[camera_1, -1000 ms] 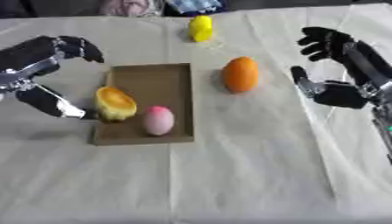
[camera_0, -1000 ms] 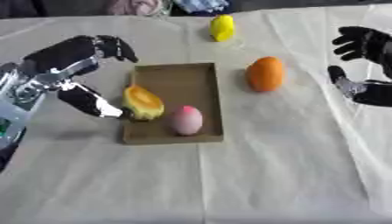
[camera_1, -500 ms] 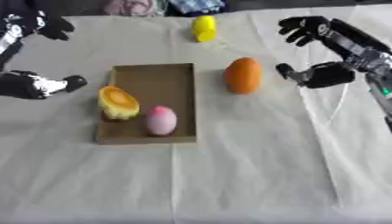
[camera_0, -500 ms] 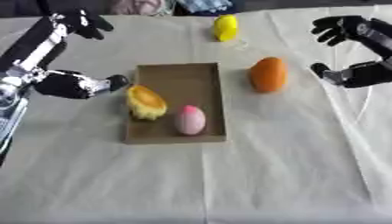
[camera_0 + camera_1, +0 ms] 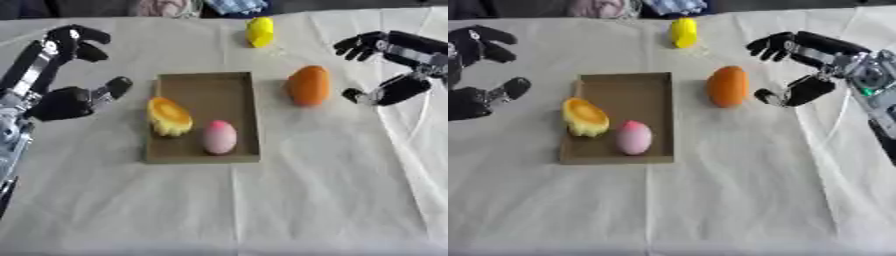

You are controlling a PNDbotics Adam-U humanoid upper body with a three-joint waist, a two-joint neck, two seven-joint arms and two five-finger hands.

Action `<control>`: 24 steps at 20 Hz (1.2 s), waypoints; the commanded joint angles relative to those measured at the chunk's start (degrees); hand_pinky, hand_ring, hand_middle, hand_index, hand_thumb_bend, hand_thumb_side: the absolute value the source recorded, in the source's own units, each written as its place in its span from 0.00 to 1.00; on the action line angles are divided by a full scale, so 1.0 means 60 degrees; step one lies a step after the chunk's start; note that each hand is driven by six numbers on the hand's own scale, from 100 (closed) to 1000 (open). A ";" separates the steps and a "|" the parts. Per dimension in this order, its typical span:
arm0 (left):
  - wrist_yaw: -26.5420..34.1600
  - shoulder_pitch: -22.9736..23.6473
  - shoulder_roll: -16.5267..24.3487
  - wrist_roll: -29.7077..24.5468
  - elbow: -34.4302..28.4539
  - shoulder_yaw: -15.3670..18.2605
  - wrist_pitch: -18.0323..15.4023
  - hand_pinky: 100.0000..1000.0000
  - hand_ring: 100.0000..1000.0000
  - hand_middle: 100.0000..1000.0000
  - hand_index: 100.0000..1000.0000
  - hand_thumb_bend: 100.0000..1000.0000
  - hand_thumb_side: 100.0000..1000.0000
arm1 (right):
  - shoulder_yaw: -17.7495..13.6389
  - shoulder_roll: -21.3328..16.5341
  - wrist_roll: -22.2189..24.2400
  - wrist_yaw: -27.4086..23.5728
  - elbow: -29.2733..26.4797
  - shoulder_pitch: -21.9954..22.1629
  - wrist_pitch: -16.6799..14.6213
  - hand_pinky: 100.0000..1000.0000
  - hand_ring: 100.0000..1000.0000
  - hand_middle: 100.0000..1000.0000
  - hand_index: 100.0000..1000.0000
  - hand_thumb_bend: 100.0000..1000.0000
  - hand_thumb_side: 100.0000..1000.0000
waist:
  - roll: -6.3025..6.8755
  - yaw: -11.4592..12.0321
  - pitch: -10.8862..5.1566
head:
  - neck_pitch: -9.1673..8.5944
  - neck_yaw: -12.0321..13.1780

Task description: Pick up objects on the table and place them in the box.

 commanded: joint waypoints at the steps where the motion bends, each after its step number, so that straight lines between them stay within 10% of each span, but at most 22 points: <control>1: 0.0138 0.0019 -0.0112 -0.0056 -0.0237 0.0209 0.0099 0.70 0.63 0.68 0.76 0.56 0.45 | -0.0049 0.0025 0.0181 0.0413 0.0403 -0.0315 -0.0124 0.77 0.81 0.83 0.94 0.20 0.10 | -0.0069 0.0023 -0.0165 | 0.0045 -0.0036; 24: 0.0140 0.0334 -0.0757 -0.0122 -0.0227 0.0338 0.0327 0.70 0.62 0.67 0.76 0.55 0.45 | -0.0585 0.1403 -0.1281 0.2119 0.3145 -0.1237 -0.0334 0.75 0.76 0.73 0.84 0.14 0.08 | -0.0032 0.0191 -0.0108 | 0.0045 -0.0176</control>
